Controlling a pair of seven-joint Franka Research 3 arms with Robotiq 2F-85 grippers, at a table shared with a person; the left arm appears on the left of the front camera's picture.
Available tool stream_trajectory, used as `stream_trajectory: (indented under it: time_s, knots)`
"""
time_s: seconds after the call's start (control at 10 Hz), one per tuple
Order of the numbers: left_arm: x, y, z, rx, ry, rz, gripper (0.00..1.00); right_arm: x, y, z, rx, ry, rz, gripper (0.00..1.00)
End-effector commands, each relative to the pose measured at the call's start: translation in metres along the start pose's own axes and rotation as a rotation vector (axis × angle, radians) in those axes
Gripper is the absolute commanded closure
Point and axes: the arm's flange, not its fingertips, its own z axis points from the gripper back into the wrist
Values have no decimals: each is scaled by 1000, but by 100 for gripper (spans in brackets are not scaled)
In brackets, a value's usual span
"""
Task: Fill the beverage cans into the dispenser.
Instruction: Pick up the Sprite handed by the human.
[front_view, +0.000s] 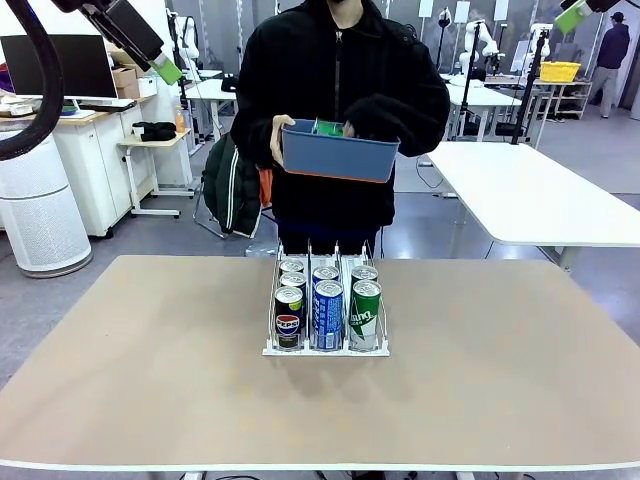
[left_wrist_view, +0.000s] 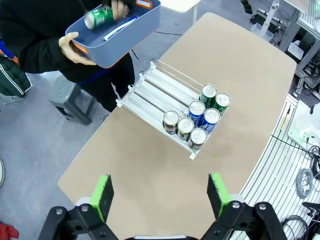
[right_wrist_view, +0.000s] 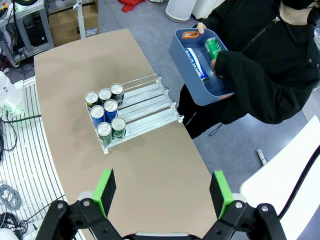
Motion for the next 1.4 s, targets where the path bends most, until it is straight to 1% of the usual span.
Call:
stream_trajectory:
  time_s: [0.0, 1.3]
  knots:
    - [-1, 1, 0, 0, 1, 0, 0, 0, 1, 0, 1, 0, 0, 0]
    - [-1, 1, 0, 0, 1, 0, 0, 0, 1, 0, 1, 0, 0, 0]
